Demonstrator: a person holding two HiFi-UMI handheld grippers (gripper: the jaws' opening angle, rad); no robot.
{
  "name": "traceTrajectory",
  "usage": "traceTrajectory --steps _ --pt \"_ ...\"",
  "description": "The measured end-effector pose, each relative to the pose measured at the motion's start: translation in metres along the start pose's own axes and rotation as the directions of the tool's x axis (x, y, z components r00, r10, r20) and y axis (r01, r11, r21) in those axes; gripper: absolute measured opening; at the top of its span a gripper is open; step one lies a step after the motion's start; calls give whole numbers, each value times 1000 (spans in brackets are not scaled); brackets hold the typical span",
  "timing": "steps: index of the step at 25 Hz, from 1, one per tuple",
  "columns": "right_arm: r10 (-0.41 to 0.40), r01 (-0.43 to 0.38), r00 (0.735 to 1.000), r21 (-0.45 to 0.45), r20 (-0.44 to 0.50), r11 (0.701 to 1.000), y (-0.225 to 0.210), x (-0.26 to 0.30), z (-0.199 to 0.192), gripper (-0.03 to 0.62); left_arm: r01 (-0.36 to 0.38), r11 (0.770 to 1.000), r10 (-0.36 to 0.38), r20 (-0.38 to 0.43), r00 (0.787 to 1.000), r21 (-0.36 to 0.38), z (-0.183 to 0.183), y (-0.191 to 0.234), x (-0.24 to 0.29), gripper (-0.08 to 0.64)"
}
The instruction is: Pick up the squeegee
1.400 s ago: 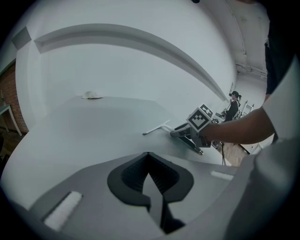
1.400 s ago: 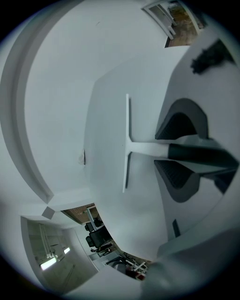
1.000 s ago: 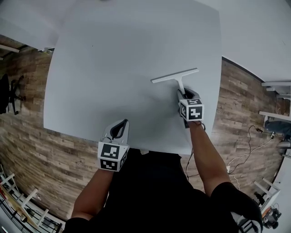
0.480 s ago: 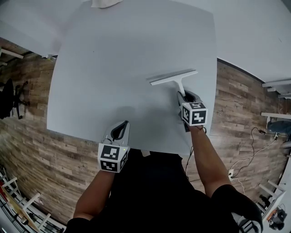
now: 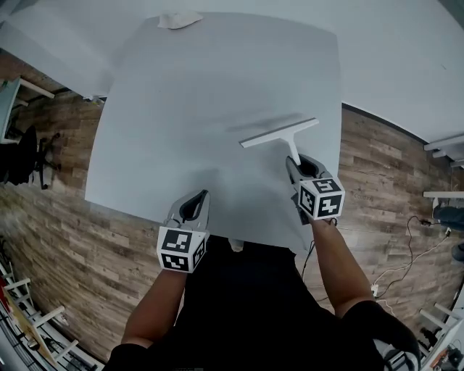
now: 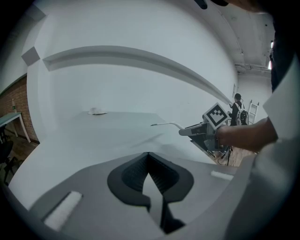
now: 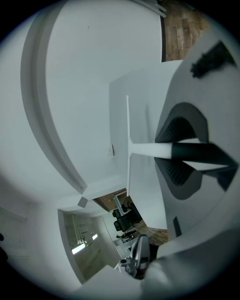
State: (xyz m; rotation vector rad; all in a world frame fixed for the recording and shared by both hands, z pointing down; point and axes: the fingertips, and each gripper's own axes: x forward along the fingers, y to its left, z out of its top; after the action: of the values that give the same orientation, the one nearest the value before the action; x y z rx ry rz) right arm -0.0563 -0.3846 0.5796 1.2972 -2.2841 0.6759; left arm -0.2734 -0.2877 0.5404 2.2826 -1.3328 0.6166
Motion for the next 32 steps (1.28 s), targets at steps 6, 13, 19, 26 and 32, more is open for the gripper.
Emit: traceTrajectory --steps 6,13,19,26,32 --pt "85 -84 995 -20 57 996 26 -22 17 95 -45 999 46 40 998 -9 11 -8 -23 6" --pt "148 -145 983 -33 107 989 53 -35 31 95 -48 999 49 38 998 -8 3 -18 -39 6" --pt "161 -155 980 -55 115 986 77 -43 33 95 -48 998 50 56 997 -32 -5 -15 -55 8" --pt "125 -118 984 -60 126 991 116 -70 18 95 17 999 -13 78 997 -43 -30 -28 -77 6" --pt "90 -85 987 -46 136 995 166 -117 -9 95 49 998 -42 130 991 -47 -45 -32 -128 6"
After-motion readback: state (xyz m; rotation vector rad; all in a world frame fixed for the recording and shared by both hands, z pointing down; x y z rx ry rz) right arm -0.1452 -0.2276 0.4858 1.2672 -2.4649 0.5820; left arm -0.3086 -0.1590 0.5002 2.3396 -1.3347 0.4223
